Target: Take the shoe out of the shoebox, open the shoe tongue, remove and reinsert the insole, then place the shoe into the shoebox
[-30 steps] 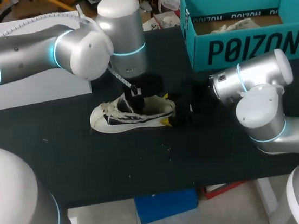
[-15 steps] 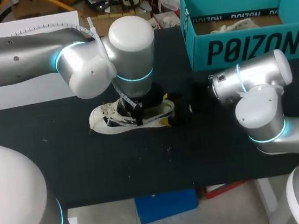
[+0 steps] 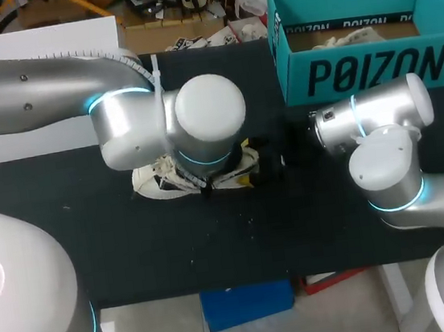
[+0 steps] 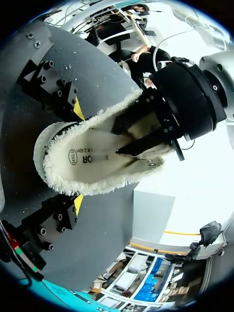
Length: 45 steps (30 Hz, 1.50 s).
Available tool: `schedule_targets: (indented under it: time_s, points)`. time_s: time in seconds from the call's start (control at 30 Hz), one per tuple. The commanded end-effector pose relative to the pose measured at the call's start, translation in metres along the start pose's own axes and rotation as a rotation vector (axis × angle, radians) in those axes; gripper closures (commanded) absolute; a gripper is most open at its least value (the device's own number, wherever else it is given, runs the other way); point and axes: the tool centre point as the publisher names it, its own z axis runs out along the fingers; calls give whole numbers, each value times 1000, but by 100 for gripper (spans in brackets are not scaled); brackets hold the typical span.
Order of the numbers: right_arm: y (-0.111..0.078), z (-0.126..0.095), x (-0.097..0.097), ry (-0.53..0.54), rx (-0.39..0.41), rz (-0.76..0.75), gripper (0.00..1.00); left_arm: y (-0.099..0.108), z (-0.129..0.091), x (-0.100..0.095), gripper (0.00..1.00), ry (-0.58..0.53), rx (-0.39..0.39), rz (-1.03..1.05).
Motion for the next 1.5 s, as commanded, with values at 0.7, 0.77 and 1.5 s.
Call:
schedule_targets:
  time_s: [0.7,0.77,1.5]
  points:
    - [-4,2,-2,-1,5,4,100,19,0,-1,70,-157,164,-64]
    - [-4,2,-2,-1,5,4,100,17,-2,-3,70,-168,163,-61]
    - [-4,2,-2,-1,5,4,100,15,-9,-9,100,-83,207,-6]
